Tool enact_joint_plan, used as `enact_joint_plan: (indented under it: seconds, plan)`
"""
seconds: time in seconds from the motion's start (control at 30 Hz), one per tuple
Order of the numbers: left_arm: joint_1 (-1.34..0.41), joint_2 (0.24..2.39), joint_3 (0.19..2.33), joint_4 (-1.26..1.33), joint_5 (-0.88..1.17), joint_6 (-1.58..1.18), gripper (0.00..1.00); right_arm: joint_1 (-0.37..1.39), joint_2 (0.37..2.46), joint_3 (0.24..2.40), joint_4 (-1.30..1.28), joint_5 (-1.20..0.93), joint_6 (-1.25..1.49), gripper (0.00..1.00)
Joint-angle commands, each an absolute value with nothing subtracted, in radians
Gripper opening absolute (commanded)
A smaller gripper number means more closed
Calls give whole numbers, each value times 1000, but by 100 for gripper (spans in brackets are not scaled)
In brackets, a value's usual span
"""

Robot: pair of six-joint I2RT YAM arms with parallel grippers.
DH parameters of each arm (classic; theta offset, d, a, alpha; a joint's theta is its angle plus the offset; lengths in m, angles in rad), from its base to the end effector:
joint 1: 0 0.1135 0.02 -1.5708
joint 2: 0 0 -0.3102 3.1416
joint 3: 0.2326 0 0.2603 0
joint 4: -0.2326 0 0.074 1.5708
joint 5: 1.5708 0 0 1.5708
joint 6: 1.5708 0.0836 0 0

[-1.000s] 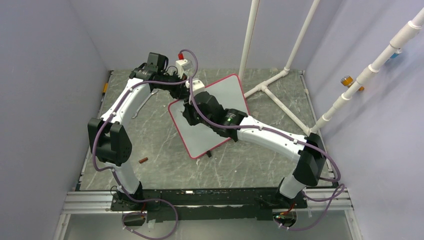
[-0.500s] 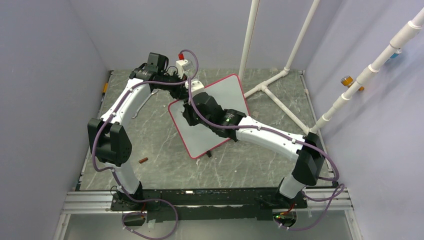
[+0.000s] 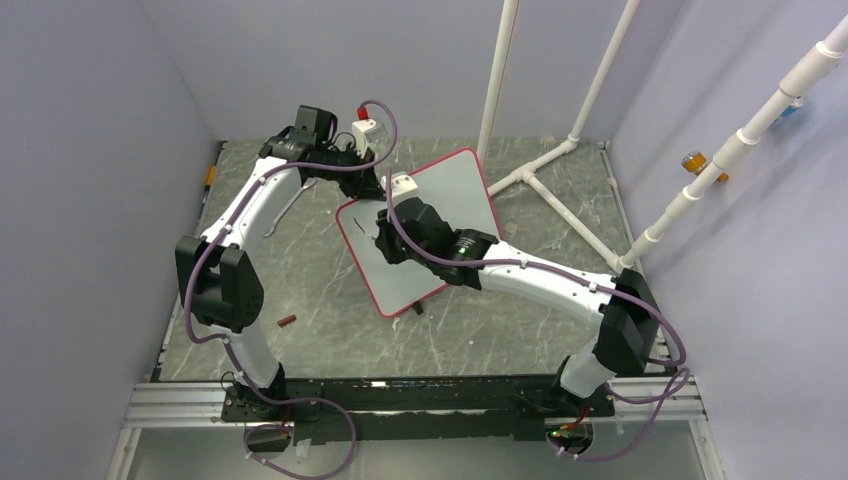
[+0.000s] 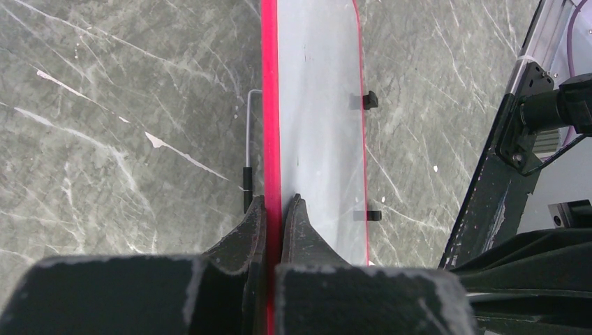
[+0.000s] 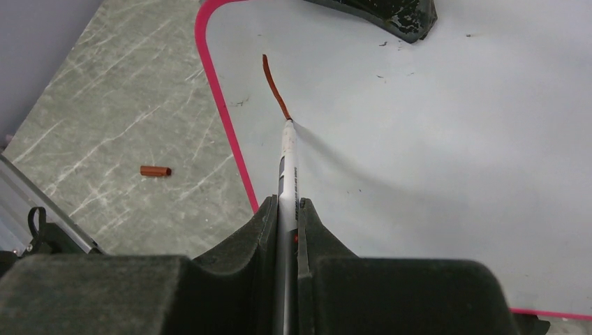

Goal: Write a sentence on the whiteboard

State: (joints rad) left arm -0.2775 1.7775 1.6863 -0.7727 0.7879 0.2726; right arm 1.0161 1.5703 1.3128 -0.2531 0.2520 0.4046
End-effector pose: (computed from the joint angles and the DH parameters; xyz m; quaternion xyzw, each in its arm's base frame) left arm 0.3951 -0.1742 0.3527 0.3632 0.7977 -0.3609 0.3187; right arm 0.2364 0.3420 0.3415 -0.1970 0.8353 0.2449 0.4510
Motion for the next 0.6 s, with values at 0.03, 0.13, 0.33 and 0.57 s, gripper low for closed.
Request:
enact_joint_plan:
  seconds: [0.03, 0.13, 0.33, 0.57]
  plan:
    - [-322, 1773, 1660, -794, 661, 400, 0, 1009, 1539, 1301, -259, 261, 420, 0]
    - [-322, 1772, 1659, -794, 659, 401, 0, 1009, 1521, 1306, -246, 235, 420, 0]
    - [-324, 1768, 1656, -795, 658, 401, 0, 1010, 1503, 1339, -216, 186, 427, 0]
    - [-325, 1770, 1659, -797, 660, 403, 0, 1006, 1551, 1394, -232, 220, 434, 0]
